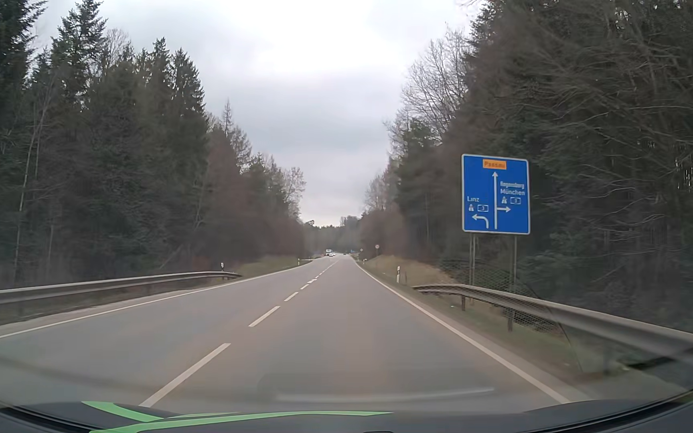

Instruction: Follow the waypoints while adhering to traffic rules and regulations

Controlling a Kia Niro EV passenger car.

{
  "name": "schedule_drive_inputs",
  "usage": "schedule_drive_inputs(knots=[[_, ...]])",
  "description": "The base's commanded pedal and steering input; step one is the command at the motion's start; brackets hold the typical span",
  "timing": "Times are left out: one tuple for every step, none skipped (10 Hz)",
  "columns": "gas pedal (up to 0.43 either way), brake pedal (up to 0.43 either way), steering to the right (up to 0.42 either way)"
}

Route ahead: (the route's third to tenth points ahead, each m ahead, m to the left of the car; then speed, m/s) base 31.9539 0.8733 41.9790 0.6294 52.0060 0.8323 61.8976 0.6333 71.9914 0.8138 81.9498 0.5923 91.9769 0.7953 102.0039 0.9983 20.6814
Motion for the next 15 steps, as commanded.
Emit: schedule_drive_inputs(knots=[[0.189, 0.0, 0.001], [0.189, 0.0, 0.001], [0.189, 0.0, 0.001], [0.189, 0.0, 0.002], [0.189, 0.0, 0.003], [0.177, 0.0, 0.003], [0.177, 0.0, 0.003], [0.157, 0.0, 0.003], [0.098, 0.0, 0.003], [0.0, 0.0, 0.003], [0.0, 0.0, 0.003], [0.0, 0.0, 0.003], [0.0, 0.0, 0.003], [0.0, 0.0, 0.002], [0.0, 0.0, 0.002]])
